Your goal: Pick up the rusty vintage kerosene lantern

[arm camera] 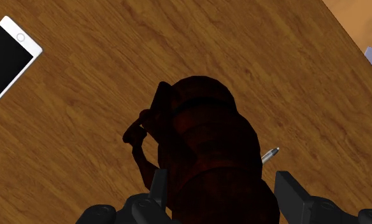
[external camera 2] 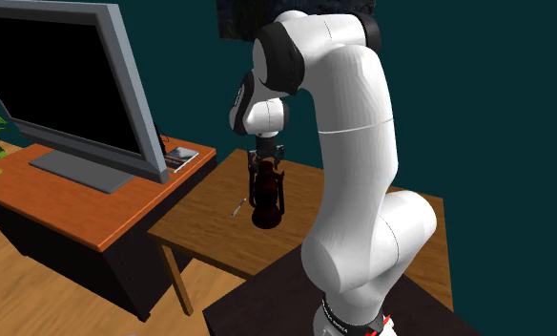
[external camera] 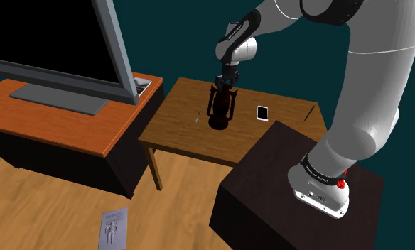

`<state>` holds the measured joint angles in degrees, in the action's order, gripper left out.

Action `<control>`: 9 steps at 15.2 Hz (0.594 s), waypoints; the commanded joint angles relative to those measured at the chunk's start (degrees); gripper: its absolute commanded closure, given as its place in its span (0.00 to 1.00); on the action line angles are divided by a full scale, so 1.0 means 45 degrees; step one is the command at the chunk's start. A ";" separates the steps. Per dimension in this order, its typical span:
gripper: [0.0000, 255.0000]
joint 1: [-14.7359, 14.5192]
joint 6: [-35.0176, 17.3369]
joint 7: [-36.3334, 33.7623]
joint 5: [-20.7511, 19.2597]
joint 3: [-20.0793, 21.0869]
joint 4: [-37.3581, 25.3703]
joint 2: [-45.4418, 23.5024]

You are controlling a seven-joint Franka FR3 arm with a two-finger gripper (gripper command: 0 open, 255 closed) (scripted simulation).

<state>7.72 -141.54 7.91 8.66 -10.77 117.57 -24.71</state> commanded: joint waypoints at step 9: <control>1.00 -0.0055 0.0390 -0.0093 -0.0129 -0.0080 0.0002 0.0384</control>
<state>7.62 -140.18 7.70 8.27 -11.03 117.48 -23.66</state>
